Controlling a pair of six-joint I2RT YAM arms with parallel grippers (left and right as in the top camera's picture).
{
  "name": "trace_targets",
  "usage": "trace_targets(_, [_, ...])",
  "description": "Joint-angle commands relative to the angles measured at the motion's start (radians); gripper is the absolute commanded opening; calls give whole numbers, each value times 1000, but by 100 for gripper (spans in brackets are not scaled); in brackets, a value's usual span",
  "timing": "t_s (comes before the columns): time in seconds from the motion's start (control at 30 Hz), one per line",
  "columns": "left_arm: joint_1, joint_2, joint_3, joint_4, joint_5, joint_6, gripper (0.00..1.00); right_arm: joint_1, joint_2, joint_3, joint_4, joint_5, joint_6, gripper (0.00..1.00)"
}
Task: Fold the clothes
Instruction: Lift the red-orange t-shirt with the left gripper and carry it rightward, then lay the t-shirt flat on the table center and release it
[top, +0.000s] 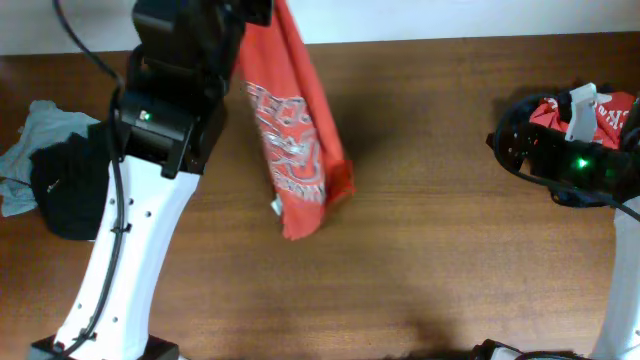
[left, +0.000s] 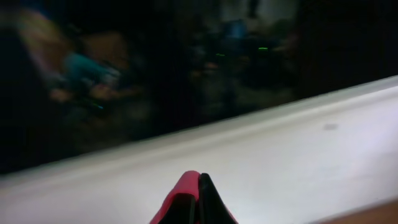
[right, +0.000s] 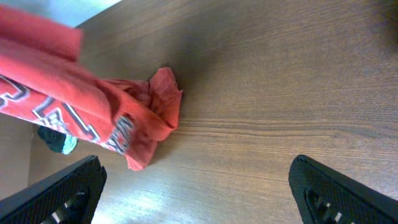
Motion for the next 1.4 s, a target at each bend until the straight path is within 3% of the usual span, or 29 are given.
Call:
trace_targets(0.0, [1, -69, 24, 84, -243, 348, 0, -4, -17, 19, 8, -9, -13, 97])
trace_targets(0.07, [1, -79, 24, 129, -275, 459, 1, -4, -17, 19, 11, -9, -13, 97])
trace_targets(0.27, [5, -93, 24, 280, -273, 645, 0, -4, -17, 19, 10, -9, -14, 97])
trace_targets(0.33, [10, -93, 23, 297, -267, 770, 1, -4, -17, 19, 9, -9, -14, 97])
trace_targets(0.53, [61, -93, 23, 244, -267, 812, 1, -4, -17, 19, 10, -9, -14, 97])
trace_targets(0.63, [53, -89, 22, 130, -244, 709, 1, -4, -16, 19, 10, -9, -14, 97])
trace_targets(0.87, [-54, -9, 21, -207, -28, 381, 1, -4, -15, 19, 10, -9, -14, 97])
trace_targets(1.13, [-168, 199, 21, -286, 216, 41, 2, -7, -15, 19, 17, -4, -14, 97])
trace_targets(1.2, [-187, 251, 21, -275, 275, -30, 13, -7, -15, 19, 22, -4, -14, 97])
trace_targets(1.23, [-196, 275, 21, -267, 301, -55, 29, -7, -15, 19, 26, -5, -14, 97])
trace_targets(1.27, [-206, 299, 21, -257, 326, -72, 54, -7, -15, 19, 29, -5, -13, 97])
trace_targets(1.37, [-218, 329, 21, -246, 333, -106, 99, -7, -15, 19, 33, -5, -13, 98])
